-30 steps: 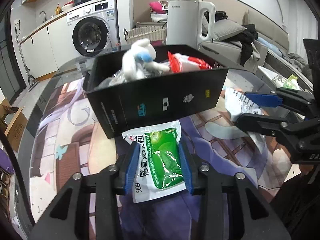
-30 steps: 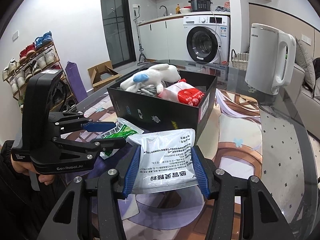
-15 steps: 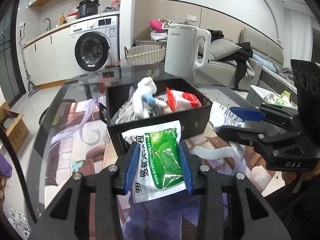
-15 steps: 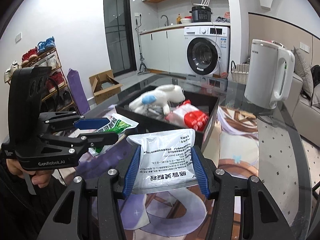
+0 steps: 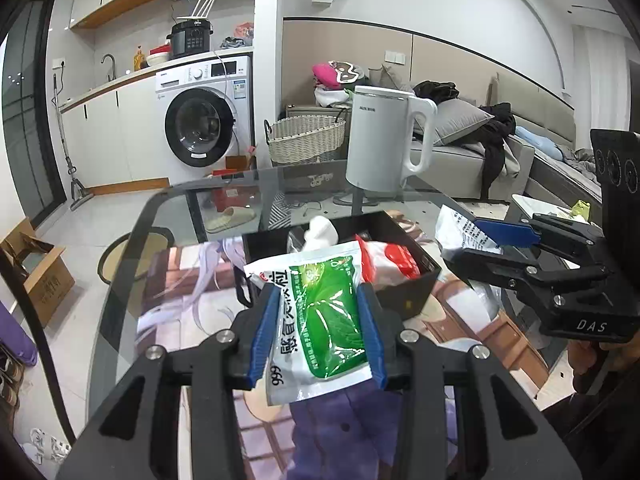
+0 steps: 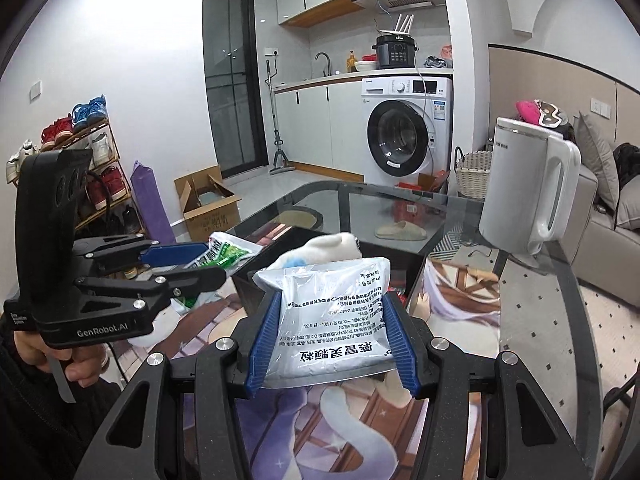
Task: Organize soft objects
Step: 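Carry the white packet with the right gripper while the left carries the green packet over the box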
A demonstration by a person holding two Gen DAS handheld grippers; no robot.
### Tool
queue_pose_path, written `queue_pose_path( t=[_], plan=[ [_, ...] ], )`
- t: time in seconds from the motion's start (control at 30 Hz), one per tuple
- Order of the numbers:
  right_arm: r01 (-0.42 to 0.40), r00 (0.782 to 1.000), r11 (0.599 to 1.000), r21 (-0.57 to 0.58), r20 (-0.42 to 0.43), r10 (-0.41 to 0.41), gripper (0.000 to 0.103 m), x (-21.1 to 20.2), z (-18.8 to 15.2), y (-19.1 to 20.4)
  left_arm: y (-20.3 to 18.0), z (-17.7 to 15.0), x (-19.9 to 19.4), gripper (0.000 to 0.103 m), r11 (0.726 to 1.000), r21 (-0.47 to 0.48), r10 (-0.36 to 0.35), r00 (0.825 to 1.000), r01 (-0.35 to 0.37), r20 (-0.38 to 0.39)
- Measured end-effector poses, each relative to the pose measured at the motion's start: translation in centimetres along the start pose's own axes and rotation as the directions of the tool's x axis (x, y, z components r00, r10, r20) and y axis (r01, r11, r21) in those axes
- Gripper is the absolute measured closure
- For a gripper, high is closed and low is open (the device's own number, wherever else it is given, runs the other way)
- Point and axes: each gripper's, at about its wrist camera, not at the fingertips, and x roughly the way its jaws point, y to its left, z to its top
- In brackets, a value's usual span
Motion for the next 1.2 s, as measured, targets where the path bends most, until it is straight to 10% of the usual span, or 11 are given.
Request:
queue_pose_path(
  t=[1.2],
  plan=[
    [0.028, 0.996, 1.000, -0.001, -0.080, -0.028, 0.051, 9.0, 2.1, -2.0, 3.4, 2.8, 9.4, 0.064, 1.000, 0.025, -0.015, 1.000, 0.016, -0.022]
  ],
)
